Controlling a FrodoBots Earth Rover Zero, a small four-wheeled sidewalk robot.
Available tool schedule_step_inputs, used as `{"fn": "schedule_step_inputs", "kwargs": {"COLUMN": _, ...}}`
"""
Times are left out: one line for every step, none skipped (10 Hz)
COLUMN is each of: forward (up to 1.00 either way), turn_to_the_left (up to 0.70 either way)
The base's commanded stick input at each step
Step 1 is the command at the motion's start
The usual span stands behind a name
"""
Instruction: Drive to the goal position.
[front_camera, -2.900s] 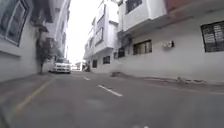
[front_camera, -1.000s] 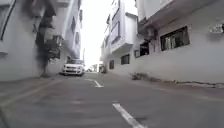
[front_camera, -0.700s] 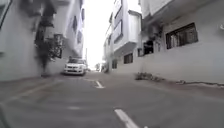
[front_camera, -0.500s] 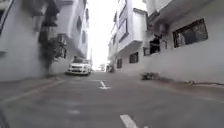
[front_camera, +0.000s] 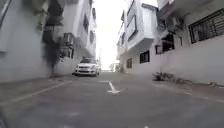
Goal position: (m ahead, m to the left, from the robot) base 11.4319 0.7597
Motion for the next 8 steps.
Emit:
{"fn": "schedule_step_inputs", "kwargs": {"forward": 1.00, "turn_to_the_left": 0.00}}
{"fn": "schedule_step_inputs", "kwargs": {"forward": 1.00, "turn_to_the_left": 0.00}}
{"fn": "schedule_step_inputs", "kwargs": {"forward": 1.00, "turn_to_the_left": 0.00}}
{"fn": "schedule_step_inputs", "kwargs": {"forward": 1.00, "turn_to_the_left": 0.00}}
{"fn": "schedule_step_inputs", "kwargs": {"forward": 1.00, "turn_to_the_left": 0.00}}
{"fn": "schedule_step_inputs", "kwargs": {"forward": 1.00, "turn_to_the_left": 0.00}}
{"fn": "schedule_step_inputs", "kwargs": {"forward": 1.00, "turn_to_the_left": 0.00}}
{"fn": "schedule_step_inputs", "kwargs": {"forward": 1.00, "turn_to_the_left": 0.00}}
